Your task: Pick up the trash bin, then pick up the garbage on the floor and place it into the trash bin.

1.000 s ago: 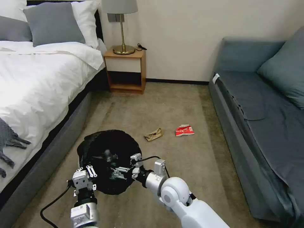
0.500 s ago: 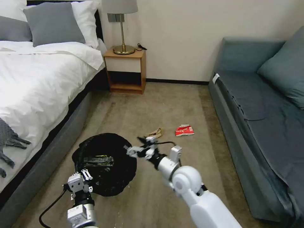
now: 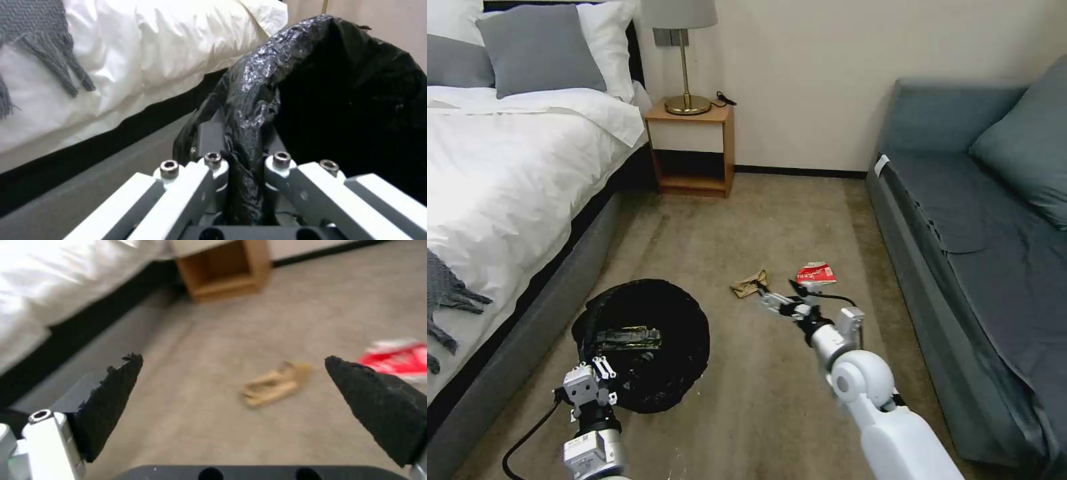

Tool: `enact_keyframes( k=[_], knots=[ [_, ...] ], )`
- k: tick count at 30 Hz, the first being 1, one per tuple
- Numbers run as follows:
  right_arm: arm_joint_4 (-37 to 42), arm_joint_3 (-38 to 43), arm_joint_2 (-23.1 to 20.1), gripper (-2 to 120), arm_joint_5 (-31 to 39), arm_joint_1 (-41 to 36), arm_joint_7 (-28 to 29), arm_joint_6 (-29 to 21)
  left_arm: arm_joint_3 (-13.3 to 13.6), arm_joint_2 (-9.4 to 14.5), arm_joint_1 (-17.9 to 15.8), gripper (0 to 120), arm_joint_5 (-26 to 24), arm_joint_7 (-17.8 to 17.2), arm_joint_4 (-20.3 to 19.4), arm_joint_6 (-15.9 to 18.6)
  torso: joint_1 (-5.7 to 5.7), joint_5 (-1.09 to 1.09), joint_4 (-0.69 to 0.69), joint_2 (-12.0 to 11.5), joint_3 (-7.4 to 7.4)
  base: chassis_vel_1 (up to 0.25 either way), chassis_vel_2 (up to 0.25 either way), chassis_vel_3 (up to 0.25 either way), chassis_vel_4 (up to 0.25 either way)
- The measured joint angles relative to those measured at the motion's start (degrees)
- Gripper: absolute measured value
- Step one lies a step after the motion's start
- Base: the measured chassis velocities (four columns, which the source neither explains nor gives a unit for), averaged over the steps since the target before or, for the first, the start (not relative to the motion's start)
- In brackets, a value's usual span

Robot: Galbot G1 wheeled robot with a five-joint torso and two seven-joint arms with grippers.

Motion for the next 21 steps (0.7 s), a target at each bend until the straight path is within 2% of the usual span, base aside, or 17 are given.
enact_keyframes(
  k=[9,21],
  knots=[
    [-4.44,3.05,1.60,100,-3.94,-2.51,2.25,2.51,-0.58,0.86,0.52,3,-0.32,0.93,-0.32,-0.08,0.00,-0.01,0.00,0.00,0.00,0.000,0.000,0.000,0.000],
    [-6.48,4.17,1.78,100,-4.60,-4.36,2.72,4.06,-1.91,2.05,2.75,3,-0.82,1.57,-0.50,-1.66,0.00,-0.01,0.00,0.00,0.00,0.000,0.000,0.000,0.000]
  ],
)
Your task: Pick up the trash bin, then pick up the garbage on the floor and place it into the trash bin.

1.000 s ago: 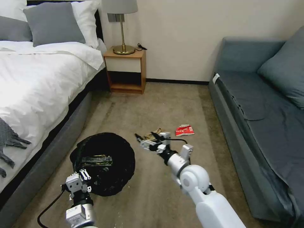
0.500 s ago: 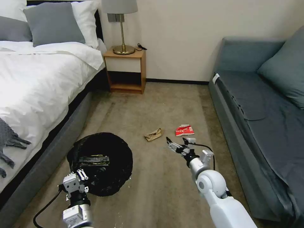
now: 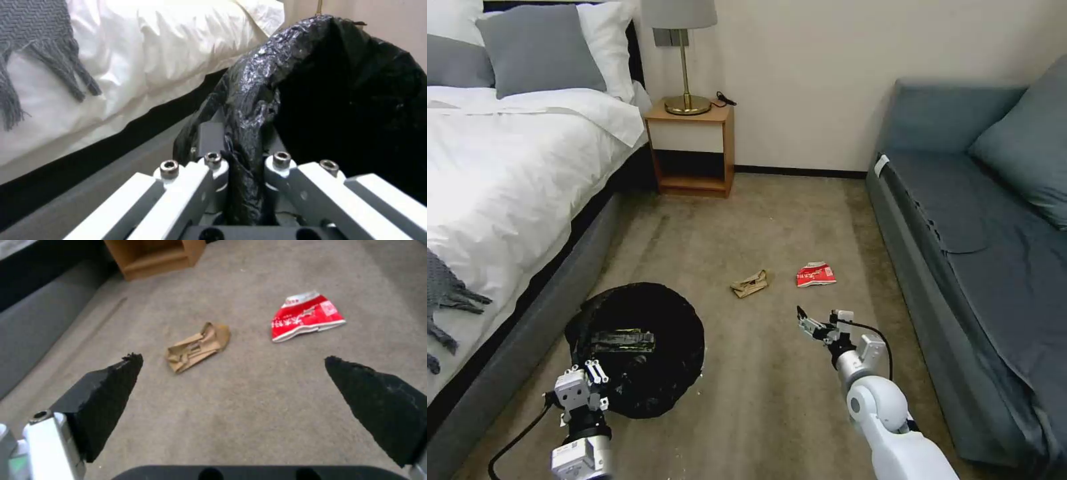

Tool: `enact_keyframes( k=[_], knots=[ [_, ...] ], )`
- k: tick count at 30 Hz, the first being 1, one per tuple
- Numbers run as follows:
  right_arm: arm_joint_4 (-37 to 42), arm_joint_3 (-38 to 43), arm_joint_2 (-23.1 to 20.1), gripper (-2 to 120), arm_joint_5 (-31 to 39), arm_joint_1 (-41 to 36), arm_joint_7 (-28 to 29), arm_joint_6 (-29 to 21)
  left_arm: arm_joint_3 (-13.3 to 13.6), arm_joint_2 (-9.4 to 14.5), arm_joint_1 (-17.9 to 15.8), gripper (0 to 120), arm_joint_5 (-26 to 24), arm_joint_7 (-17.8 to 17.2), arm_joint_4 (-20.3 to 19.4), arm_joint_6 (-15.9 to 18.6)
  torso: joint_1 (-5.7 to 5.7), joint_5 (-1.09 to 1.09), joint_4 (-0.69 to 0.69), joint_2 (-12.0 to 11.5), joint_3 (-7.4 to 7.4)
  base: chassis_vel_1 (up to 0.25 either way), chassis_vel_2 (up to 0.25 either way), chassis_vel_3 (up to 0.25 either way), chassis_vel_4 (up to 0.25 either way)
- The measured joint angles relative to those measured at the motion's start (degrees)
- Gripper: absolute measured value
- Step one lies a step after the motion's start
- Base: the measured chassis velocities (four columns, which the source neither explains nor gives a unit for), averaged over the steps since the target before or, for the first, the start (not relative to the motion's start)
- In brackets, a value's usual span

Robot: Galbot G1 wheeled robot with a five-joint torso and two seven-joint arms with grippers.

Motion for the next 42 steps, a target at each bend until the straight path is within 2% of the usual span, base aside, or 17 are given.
enact_keyframes(
  k=[3,10,42],
  knots=[
    [-0.22,0.21,0.00,100,-0.12,-0.13,0.00,0.35,-0.75,0.28,1.45,3,1.03,0.56,0.81,-1.72,0.00,-0.01,0.00,0.00,0.00,0.000,0.000,0.000,0.000],
    [-0.76,0.43,-0.21,100,-0.31,0.38,0.08,0.45,-1.44,0.41,3.21,3,0.84,0.71,1.16,-3.23,0.00,0.00,0.01,0.00,0.00,0.000,0.000,0.000,0.000],
    [0.29,2.79,-0.16,100,-0.92,-3.13,-0.49,1.88,0.20,0.79,3.72,3,1.12,0.54,1.41,-4.50,0.00,0.00,0.00,0.00,0.00,-0.010,0.008,0.010,-0.010]
  ],
)
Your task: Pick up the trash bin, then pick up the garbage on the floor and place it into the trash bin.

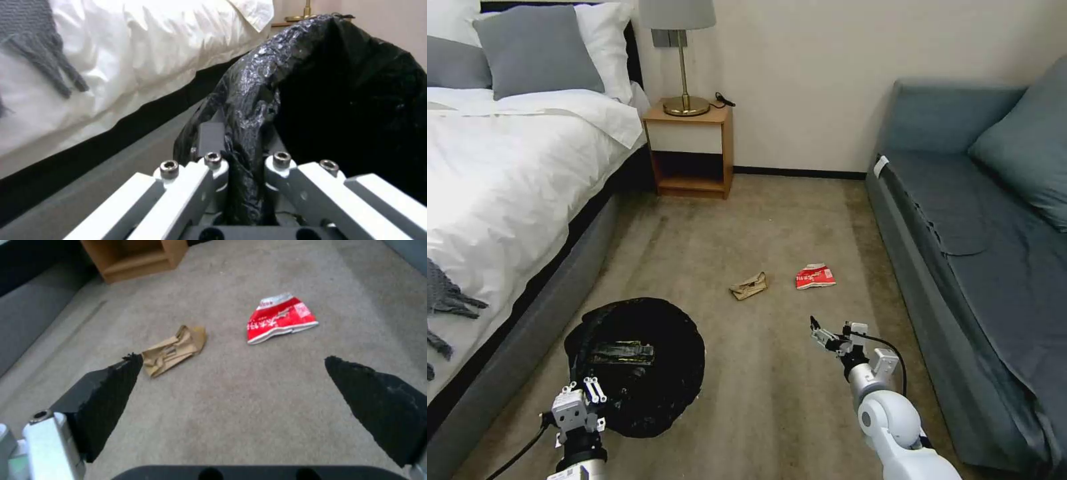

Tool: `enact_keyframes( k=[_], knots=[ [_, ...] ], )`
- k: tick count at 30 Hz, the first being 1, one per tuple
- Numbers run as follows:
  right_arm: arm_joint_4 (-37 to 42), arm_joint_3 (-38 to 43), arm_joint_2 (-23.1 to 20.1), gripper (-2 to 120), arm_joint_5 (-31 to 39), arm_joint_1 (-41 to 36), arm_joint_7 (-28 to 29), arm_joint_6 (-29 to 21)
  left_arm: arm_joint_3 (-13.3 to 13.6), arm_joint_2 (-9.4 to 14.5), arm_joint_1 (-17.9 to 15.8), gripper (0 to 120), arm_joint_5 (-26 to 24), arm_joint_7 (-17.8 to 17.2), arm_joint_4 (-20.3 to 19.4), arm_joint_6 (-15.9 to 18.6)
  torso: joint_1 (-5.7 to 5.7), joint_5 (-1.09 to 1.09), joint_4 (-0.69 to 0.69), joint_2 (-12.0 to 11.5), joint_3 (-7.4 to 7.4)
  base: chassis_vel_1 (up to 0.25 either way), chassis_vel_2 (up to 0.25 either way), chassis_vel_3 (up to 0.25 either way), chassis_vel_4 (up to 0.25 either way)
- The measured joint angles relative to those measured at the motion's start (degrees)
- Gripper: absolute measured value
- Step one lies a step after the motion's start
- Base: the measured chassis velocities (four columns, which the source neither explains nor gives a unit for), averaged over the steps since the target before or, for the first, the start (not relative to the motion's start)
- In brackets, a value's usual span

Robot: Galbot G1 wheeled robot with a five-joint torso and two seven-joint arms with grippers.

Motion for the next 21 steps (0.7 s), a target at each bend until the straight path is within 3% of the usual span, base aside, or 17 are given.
enact_keyframes(
  k=[21],
  knots=[
    [-1.80,-0.33,0.64,100,-0.26,0.53,-0.28,0.25,-0.25,0.56,-2.00,3,-0.87,-0.02,1.82,-0.15,0.00,0.00,0.00,0.00,0.00,-0.079,0.075,0.072,-0.075]
  ],
)
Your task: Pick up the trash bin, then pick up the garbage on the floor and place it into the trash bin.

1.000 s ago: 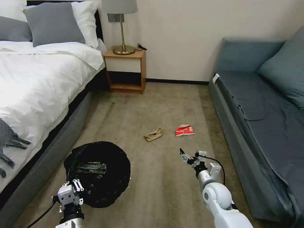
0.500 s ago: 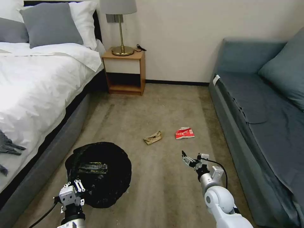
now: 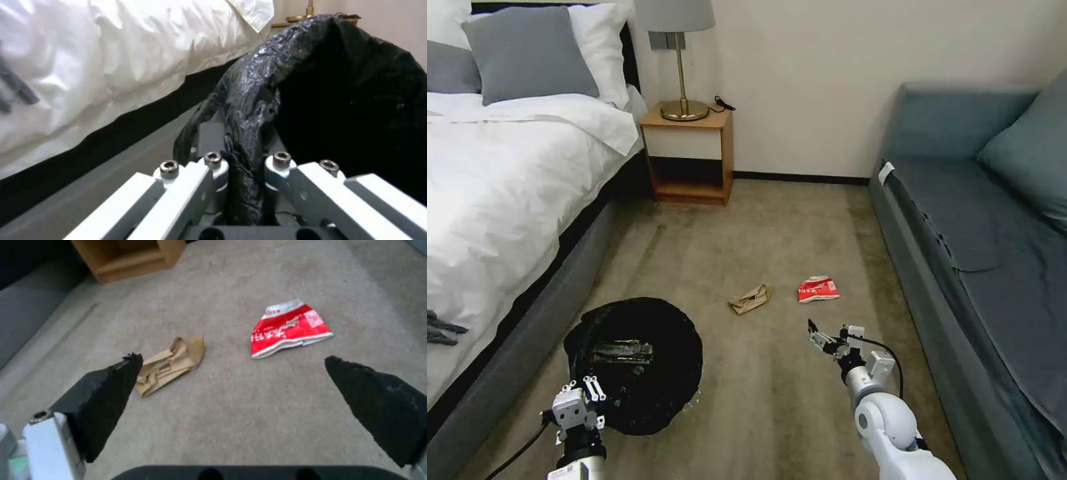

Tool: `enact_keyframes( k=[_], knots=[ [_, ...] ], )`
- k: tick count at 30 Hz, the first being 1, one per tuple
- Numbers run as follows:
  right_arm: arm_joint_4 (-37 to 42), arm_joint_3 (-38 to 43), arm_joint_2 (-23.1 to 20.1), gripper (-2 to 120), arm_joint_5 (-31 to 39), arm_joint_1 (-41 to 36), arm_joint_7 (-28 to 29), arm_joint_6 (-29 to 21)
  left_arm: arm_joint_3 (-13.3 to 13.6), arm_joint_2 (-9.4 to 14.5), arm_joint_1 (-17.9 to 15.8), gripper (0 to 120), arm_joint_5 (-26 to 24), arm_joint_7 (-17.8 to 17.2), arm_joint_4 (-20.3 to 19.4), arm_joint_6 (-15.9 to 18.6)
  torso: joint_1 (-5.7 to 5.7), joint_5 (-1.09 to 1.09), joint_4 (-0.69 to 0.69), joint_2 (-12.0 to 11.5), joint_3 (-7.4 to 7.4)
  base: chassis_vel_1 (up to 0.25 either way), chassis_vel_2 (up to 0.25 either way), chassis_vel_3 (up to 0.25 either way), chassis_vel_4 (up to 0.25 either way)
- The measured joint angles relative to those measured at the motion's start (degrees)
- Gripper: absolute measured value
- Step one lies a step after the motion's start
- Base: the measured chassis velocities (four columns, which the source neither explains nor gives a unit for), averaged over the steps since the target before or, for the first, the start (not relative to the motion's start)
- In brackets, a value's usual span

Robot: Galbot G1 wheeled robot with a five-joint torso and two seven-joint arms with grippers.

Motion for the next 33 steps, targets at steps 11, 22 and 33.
enact_keyframes(
  k=[11,22,33],
  knots=[
    [-1.57,-0.29,0.11,100,0.02,1.05,-0.26,0.21,0.05,0.08,-1.39,3,-0.23,0.06,1.05,0.30,0.00,0.00,0.00,0.00,0.00,-0.088,0.089,0.092,-0.090],
    [-2.76,-0.80,0.37,100,0.03,1.40,-0.59,0.57,0.06,-0.21,-1.62,3,-0.25,0.10,1.74,0.25,0.00,0.00,0.00,0.00,0.00,-0.106,0.106,0.100,-0.103],
    [-3.95,-0.81,0.12,100,0.07,1.78,-0.90,1.12,0.32,-0.61,-2.33,3,-0.01,0.13,2.50,0.22,0.00,0.00,0.00,0.00,0.00,-0.105,0.116,0.104,-0.107]
  ],
)
